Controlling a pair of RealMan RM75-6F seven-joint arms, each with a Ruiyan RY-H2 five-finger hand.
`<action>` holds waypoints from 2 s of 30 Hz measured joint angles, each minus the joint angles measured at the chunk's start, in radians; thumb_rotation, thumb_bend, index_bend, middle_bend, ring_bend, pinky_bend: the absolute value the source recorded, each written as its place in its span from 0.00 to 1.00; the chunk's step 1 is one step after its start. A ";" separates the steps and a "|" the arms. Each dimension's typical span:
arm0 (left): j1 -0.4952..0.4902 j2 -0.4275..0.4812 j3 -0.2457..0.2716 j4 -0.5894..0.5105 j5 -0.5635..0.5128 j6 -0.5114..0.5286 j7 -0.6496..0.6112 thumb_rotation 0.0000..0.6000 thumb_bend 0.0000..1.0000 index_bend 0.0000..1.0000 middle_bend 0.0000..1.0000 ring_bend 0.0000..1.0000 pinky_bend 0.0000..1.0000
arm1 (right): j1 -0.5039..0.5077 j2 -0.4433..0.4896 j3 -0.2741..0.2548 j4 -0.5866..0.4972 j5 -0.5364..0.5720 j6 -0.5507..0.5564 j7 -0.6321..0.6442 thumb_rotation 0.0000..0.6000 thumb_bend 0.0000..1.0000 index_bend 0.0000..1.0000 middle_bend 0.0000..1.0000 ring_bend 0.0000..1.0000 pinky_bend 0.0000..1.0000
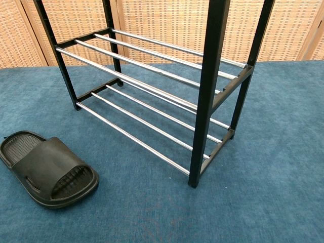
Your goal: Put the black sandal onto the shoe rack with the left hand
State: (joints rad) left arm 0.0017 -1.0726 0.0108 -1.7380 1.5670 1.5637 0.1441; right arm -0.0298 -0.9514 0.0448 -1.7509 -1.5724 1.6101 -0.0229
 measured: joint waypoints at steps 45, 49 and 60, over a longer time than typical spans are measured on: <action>-0.554 -0.233 0.012 0.496 0.087 -0.737 0.021 1.00 0.12 0.00 0.00 0.00 0.00 | 0.030 -0.052 0.031 -0.009 0.107 -0.071 -0.125 1.00 0.00 0.00 0.00 0.00 0.00; -0.569 -0.259 0.013 0.500 0.072 -0.749 0.039 1.00 0.12 0.00 0.00 0.00 0.00 | 0.029 -0.048 0.032 -0.009 0.110 -0.070 -0.115 1.00 0.00 0.00 0.00 0.00 0.00; -0.604 -0.280 0.040 0.483 0.091 -0.746 -0.031 1.00 0.12 0.20 0.17 0.16 0.31 | 0.027 -0.035 0.032 -0.011 0.107 -0.068 -0.089 1.00 0.00 0.00 0.00 0.00 0.00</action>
State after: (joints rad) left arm -0.6026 -1.3526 0.0509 -1.2547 1.6583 0.8182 0.1127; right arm -0.0026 -0.9868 0.0769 -1.7616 -1.4653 1.5417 -0.1118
